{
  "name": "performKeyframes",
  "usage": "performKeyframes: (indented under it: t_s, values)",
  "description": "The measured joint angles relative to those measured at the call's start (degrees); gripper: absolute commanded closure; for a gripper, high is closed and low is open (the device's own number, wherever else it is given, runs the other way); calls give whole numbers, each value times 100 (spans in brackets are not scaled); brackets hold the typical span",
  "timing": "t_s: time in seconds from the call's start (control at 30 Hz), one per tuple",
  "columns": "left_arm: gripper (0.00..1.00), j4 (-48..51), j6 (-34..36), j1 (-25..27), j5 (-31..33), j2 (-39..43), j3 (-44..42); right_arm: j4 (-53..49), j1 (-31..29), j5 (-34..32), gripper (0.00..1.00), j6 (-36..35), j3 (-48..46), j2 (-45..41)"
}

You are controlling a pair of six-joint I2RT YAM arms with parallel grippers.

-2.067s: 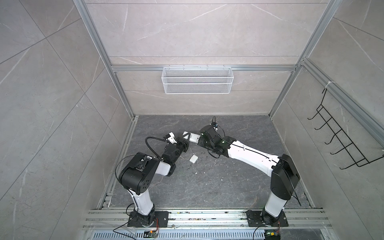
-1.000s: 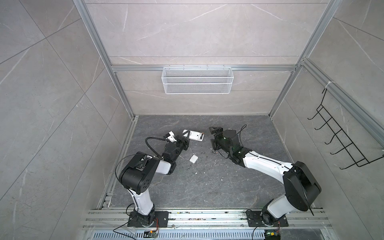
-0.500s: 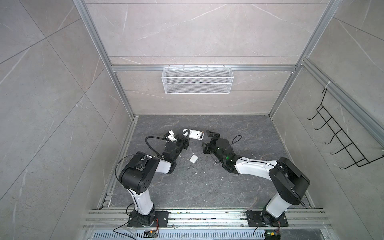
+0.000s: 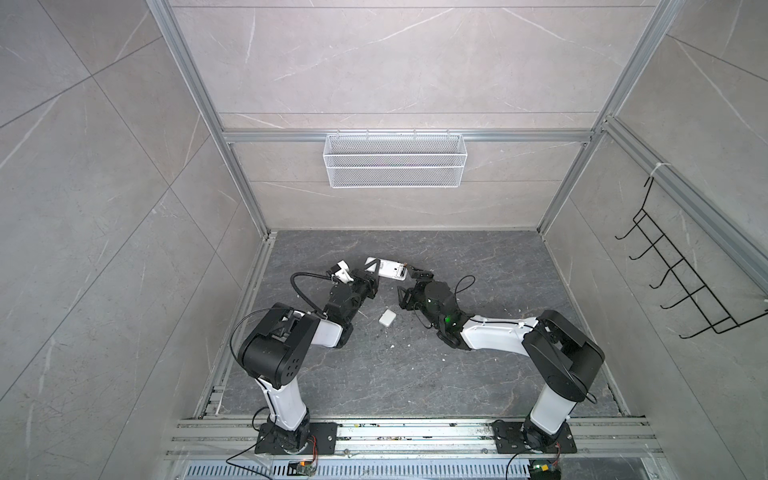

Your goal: Load the batteries into the remote control

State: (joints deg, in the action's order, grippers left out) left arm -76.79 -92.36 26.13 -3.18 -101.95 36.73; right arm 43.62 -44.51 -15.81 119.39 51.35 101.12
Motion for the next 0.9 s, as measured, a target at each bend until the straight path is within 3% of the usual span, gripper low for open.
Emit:
performKeyframes:
  t_s: [0.9]
  values:
    - [100, 2, 304, 101, 0, 2, -28, 341, 0, -74, 27, 46, 120, 260]
